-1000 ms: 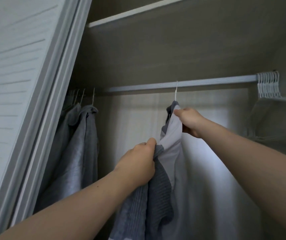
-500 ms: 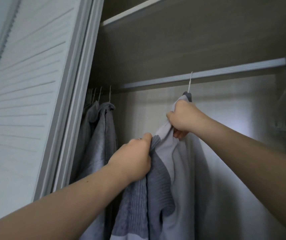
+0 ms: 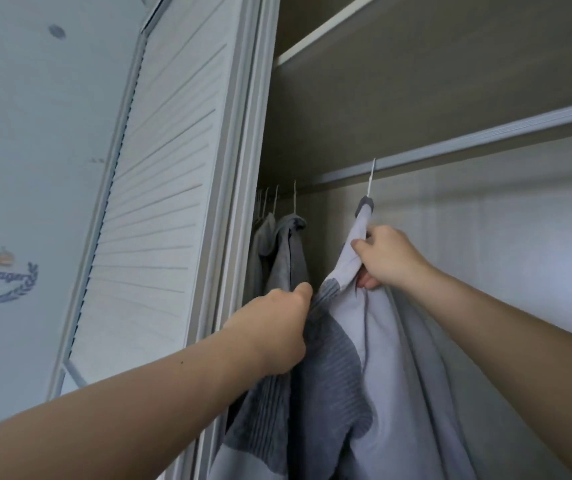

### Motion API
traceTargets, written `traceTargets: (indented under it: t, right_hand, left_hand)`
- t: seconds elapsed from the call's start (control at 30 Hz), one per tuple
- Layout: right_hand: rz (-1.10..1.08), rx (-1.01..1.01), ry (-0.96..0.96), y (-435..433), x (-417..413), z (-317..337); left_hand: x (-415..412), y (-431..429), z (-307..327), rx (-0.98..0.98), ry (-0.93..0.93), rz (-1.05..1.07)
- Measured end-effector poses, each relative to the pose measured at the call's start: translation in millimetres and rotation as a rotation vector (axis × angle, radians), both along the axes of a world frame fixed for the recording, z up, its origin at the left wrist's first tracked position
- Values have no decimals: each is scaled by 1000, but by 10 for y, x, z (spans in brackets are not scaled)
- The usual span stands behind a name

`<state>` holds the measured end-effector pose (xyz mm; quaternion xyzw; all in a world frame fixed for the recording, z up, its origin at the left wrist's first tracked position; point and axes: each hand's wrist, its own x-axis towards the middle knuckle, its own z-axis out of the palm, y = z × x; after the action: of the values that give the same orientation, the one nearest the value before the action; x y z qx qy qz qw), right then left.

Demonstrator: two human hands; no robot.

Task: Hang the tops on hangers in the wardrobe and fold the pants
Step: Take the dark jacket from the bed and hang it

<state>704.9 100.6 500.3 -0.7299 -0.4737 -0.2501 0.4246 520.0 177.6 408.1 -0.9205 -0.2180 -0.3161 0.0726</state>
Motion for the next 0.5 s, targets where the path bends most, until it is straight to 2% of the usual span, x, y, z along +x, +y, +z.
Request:
traceTargets:
  t: [0.27, 0.5]
  right_hand:
    - [71, 45, -54, 823, 298, -13]
    - [243, 22, 25, 1525, 493, 34]
  left_hand:
    - [191, 87, 113, 22, 58, 98]
    - [363, 190, 196, -35, 56, 171]
